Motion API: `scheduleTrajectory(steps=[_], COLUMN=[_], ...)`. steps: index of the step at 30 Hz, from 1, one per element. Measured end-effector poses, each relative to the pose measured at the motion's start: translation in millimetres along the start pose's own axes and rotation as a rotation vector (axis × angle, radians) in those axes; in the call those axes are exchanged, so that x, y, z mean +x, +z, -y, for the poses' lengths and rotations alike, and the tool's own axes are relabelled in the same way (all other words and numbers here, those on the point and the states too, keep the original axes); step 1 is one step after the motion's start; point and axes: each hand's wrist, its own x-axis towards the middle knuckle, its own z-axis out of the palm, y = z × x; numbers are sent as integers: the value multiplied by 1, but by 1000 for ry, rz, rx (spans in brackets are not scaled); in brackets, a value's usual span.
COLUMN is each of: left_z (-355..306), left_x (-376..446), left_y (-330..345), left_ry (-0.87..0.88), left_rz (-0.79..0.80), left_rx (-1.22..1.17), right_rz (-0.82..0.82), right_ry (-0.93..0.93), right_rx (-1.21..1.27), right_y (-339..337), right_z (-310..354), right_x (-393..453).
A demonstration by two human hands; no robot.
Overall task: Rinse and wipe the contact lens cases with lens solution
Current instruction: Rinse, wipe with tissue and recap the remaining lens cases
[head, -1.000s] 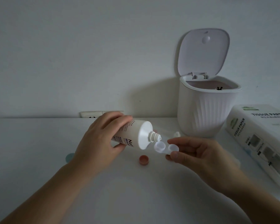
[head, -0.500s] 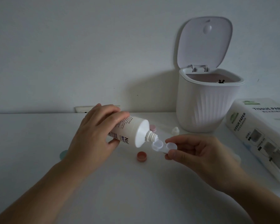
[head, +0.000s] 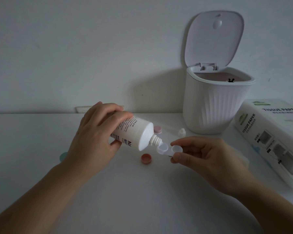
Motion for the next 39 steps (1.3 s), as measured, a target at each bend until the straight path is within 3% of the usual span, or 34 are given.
scheduleTrajectory(steps=[39], left_z=[-2], left_x=[0], left_y=[1], left_ry=[-7], left_rz=[-27], left_rx=[43], right_rz=[28], right_ry=[23], right_rx=[-61], right_y=[0], right_z=[-2], right_x=[0])
